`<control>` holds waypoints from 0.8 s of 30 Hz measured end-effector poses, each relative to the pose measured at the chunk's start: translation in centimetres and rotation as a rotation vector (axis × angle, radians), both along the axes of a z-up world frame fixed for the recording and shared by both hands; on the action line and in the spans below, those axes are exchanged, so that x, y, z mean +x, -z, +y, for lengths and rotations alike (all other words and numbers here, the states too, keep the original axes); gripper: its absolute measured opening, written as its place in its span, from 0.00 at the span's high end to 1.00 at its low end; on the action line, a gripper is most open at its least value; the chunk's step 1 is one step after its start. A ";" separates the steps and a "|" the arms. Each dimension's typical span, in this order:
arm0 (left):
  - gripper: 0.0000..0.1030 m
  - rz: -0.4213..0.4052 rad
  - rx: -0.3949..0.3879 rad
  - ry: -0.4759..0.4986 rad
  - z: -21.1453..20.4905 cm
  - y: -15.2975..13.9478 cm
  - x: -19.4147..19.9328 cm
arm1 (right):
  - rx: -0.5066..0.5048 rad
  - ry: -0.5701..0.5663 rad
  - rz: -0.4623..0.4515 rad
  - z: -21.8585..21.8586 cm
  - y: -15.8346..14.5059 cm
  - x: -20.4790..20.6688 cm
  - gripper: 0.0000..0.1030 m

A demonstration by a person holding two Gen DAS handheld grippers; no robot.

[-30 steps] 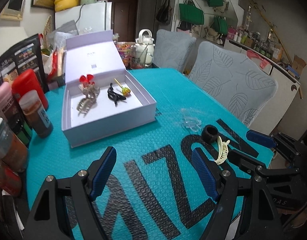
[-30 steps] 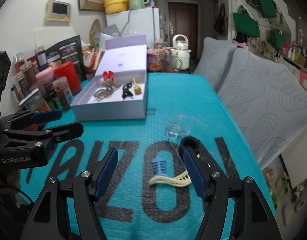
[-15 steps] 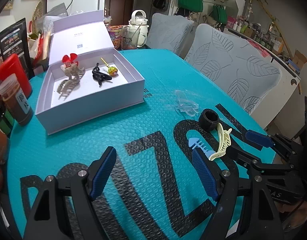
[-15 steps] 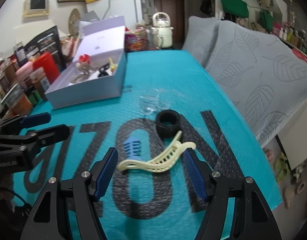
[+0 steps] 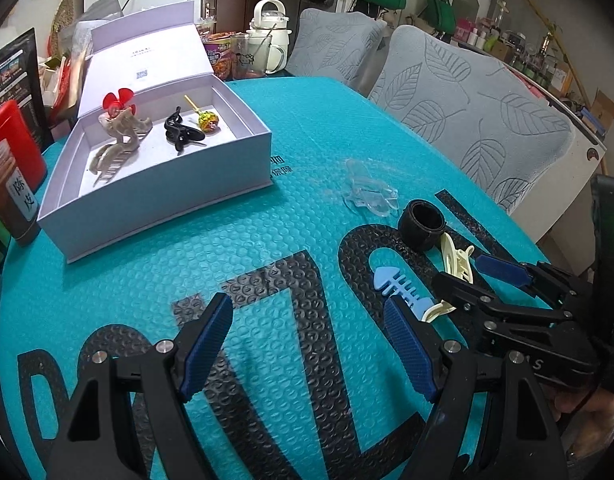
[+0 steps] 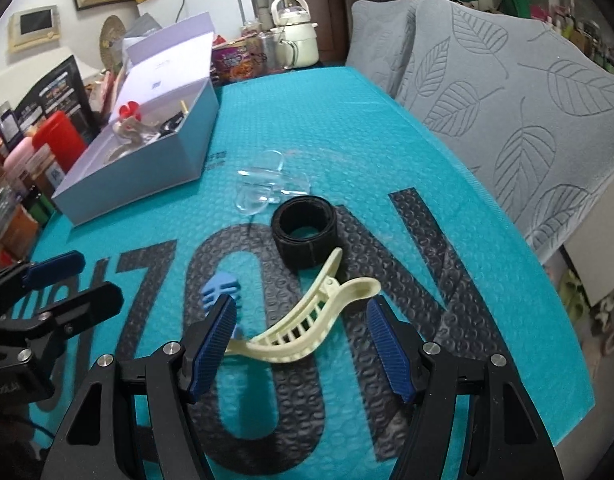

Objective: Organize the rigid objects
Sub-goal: 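Grasp the cream claw clip with the right tool while the left tool grasps the blue fishbone clip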

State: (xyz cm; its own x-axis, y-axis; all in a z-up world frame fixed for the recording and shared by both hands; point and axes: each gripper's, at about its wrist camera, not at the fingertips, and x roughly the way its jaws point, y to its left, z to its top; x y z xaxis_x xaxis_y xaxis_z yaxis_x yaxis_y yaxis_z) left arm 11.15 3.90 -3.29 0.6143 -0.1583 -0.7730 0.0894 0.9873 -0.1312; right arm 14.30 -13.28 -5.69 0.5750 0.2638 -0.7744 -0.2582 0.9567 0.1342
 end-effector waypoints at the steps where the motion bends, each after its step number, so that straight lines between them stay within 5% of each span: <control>1: 0.24 0.000 -0.003 0.001 0.0 0.0 0.1 | 0.003 -0.002 0.006 0.0 0.1 0.1 0.43; 9: 0.24 0.028 -0.043 0.039 -1.0 0.5 1.3 | -0.017 -0.063 -0.002 -0.6 0.7 -0.3 0.77; 24: 0.24 0.085 -0.040 0.120 -6.0 2.6 2.9 | -0.044 0.011 -0.007 -4.3 1.2 -1.4 0.76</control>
